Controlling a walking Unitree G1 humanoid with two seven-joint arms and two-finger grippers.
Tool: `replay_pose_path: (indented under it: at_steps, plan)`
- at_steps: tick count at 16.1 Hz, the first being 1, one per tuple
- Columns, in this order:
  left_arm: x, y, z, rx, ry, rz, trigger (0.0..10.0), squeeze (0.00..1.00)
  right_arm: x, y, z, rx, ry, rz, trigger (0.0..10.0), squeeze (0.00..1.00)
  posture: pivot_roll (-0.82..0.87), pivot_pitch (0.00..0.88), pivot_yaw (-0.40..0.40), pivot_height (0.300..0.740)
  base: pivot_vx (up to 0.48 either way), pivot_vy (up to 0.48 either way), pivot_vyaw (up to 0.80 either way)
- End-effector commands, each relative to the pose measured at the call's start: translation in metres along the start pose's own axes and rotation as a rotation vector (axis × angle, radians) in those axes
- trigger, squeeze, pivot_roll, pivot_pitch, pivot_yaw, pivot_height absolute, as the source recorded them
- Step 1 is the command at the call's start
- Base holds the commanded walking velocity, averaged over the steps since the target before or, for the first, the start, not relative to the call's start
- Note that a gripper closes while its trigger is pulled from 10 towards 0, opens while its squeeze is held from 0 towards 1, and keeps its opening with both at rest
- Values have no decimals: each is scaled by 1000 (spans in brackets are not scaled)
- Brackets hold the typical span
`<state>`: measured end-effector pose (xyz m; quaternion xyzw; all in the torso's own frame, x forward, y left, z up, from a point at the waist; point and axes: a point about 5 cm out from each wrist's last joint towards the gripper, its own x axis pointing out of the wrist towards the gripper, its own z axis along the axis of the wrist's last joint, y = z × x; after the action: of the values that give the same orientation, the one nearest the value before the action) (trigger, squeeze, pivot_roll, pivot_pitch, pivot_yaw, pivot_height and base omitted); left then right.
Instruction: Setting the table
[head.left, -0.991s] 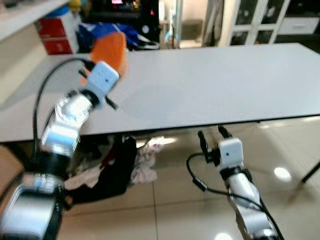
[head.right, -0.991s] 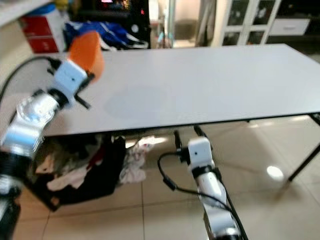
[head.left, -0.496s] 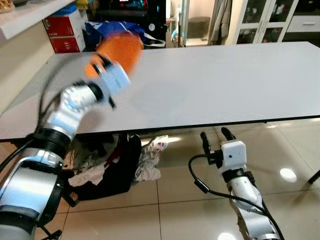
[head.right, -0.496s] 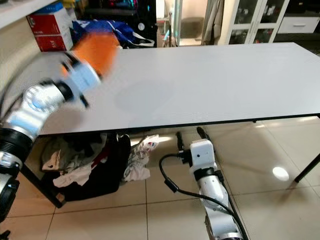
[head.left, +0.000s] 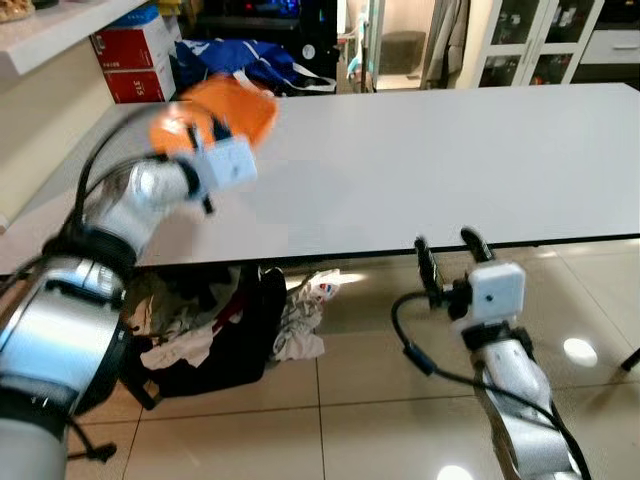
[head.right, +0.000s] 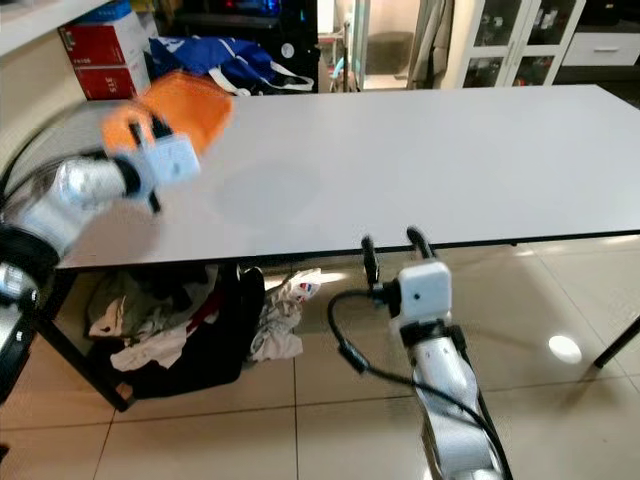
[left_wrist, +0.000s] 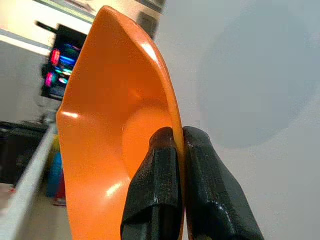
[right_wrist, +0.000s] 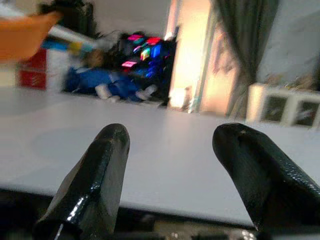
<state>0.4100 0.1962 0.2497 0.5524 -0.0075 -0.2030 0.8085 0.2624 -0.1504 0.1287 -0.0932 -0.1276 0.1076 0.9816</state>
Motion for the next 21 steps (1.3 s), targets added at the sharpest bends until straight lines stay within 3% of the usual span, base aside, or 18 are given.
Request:
replay_pose_path:
  at_steps: [1,5,8,12,21]
  plan:
    - [3,-1,3,33,6,-17,0,0,-1,2,6,22,-6,66,10000,0,-107,0,63,740,0,0,0]
    - [8,-4,10,87,16,-51,0,0,0,-18,21,-33,3,178,10000,0,-140,0,65,740,0,0,0]
    - [10,-10,6,-13,27,-36,0,0,4,-10,30,0,-13,214,10000,0,-152,0,74,740,0,0,0]
    - [9,-14,2,-96,16,-23,0,0,-5,4,32,50,9,233,10000,0,-145,0,73,740,76,0,0]
    - [11,-5,9,-91,11,22,0,0,-6,13,31,65,23,247,10000,0,-141,0,75,740,464,0,0]
